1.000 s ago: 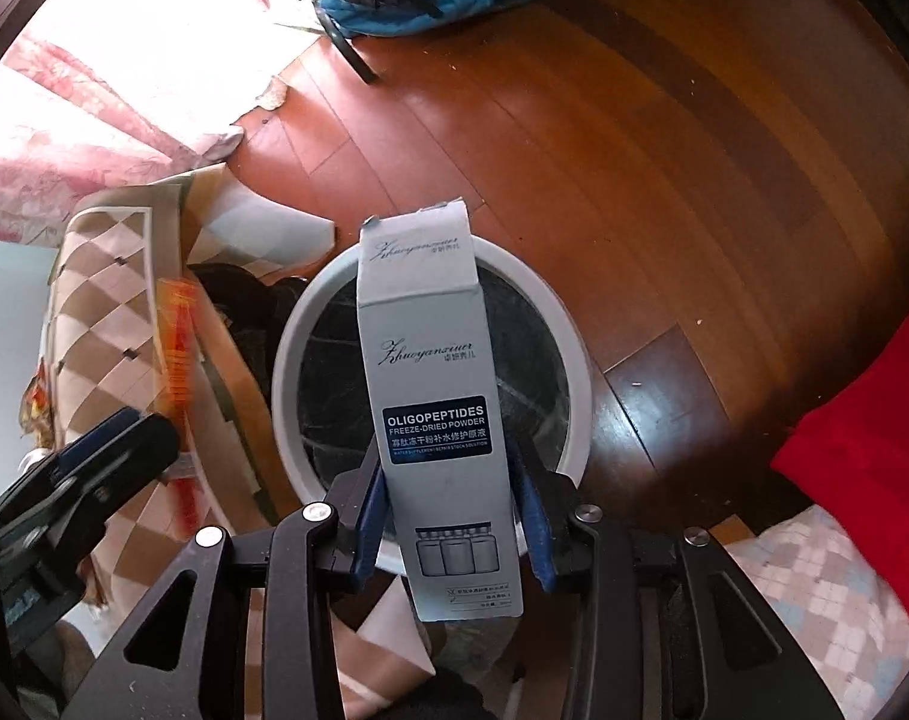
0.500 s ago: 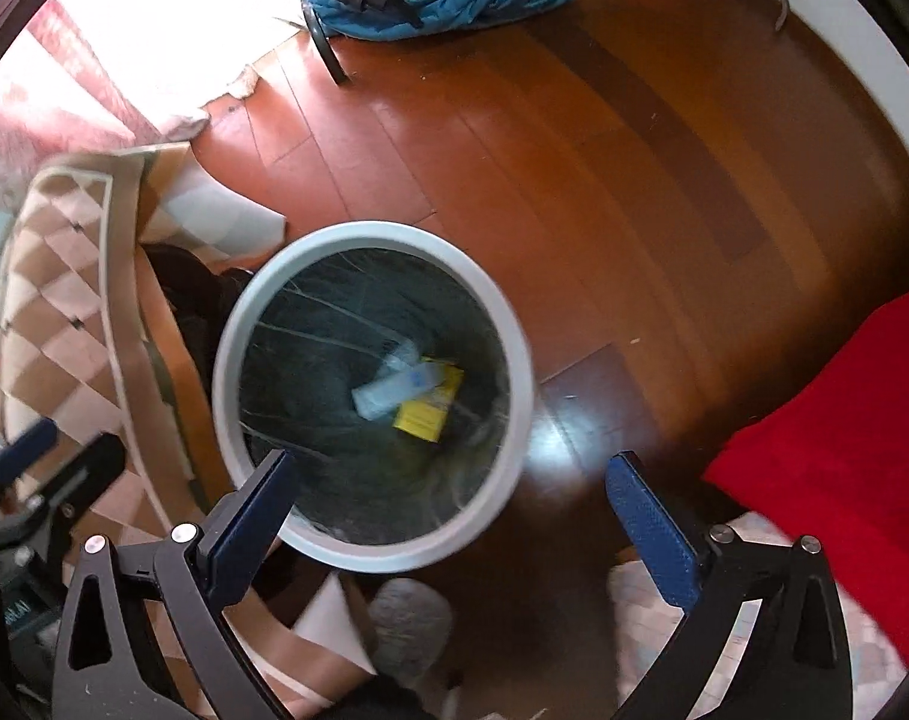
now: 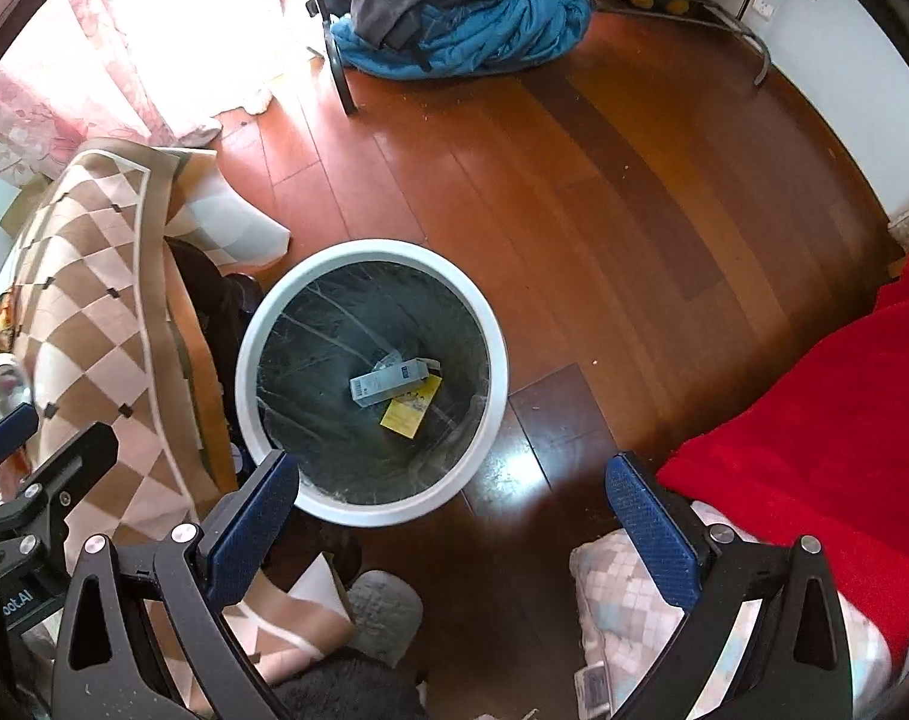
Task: Collect trash
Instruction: 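Open both tools to drop the boxes into the bin, then grasp the red Coke can with the right tool while the left tool grasps the milk carton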
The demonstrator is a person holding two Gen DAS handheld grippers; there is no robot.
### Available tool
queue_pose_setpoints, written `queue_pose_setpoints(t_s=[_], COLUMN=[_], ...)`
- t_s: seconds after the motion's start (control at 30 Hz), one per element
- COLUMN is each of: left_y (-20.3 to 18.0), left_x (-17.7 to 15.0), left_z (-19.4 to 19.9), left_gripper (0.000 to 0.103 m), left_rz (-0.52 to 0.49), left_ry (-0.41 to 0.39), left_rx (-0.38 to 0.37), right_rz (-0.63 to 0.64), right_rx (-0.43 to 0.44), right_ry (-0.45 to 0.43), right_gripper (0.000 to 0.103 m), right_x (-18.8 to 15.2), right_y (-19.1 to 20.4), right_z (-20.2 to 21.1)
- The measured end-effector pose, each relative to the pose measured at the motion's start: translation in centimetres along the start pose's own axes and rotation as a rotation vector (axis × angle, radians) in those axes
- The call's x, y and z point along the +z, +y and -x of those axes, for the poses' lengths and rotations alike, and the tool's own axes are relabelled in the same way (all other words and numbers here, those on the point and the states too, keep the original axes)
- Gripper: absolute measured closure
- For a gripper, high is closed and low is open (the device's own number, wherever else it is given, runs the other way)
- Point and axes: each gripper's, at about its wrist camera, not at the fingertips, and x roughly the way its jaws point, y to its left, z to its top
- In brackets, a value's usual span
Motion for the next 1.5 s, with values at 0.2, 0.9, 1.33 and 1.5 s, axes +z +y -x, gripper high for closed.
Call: queue_pose_setpoints(t_s=[0.2, 0.9, 1.33, 1.5], left_y=[0.9, 30.8, 41.7, 42.5], left_x=[-0.9, -11.1, -15.1, -14.3], left_z=[4.5, 12.4, 3.1, 0.5], left_gripper=[0.002, 0.002, 0.003, 0.012], left_rz=[0.007, 0.567, 1.016, 1.101], left_ry=[-0.069, -0.108, 0.029, 0.032], left_rx=[-0.002, 0.161, 0.001, -0.117], right_rz=[-0.03, 0.324, 1.01, 0.927], right_rx=[0.045, 0.237, -0.171, -0.065], right_ry=[-0.075, -0.056, 0.099, 0.138], right_gripper=[0.0, 0.0, 0.0, 0.0], right_x=[-1.1, -2.2, -1.4, 0.8], right_y=[0.5, 28.3, 45.4, 46.2], right_z=[4.9, 10.3, -0.7, -1.1])
